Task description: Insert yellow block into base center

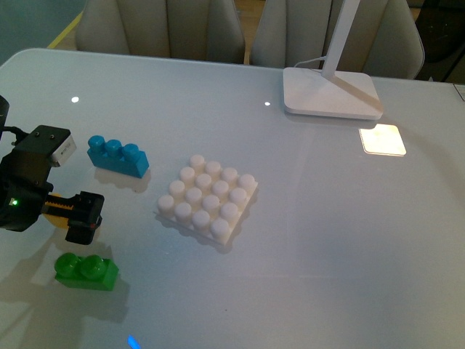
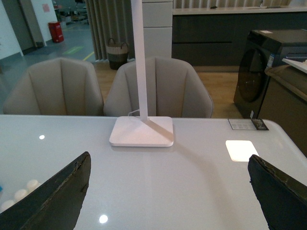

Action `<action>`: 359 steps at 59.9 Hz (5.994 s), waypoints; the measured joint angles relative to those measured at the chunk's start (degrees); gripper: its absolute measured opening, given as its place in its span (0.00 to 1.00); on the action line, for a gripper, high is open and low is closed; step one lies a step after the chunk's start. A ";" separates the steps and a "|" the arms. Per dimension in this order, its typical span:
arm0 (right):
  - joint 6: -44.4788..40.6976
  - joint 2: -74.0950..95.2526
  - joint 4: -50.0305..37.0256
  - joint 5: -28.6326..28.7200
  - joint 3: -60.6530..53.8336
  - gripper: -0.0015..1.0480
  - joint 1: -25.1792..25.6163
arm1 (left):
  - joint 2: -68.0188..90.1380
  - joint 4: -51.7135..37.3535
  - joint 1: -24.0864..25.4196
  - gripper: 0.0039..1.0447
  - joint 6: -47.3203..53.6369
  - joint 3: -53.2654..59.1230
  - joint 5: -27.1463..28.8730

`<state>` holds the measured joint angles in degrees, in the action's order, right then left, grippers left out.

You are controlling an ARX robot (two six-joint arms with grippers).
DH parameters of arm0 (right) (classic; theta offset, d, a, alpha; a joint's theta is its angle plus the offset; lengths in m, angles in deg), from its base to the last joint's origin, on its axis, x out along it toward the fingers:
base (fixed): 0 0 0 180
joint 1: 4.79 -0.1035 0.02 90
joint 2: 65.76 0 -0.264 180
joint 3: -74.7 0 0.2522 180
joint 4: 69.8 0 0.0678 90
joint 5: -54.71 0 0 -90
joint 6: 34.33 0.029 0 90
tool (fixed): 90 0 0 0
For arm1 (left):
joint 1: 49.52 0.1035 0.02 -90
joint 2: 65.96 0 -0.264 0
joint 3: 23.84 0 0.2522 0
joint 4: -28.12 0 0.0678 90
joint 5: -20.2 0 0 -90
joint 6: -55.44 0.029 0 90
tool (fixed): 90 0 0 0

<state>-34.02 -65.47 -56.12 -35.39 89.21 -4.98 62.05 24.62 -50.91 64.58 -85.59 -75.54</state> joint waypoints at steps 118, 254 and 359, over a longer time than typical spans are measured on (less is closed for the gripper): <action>-0.02 0.00 0.00 0.00 0.00 0.92 0.00 | -1.05 0.00 -0.02 0.60 -1.40 0.02 0.48; -0.02 0.00 0.00 0.00 0.00 0.92 0.00 | 2.54 6.88 -24.33 0.60 -14.27 -17.46 8.35; -0.02 0.00 0.00 0.00 0.00 0.92 0.00 | 5.31 4.83 -26.95 0.60 -13.40 -16.70 7.04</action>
<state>-34.04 -65.47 -56.12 -35.39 89.21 -4.98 67.36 29.45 -77.86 51.19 -102.29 -68.50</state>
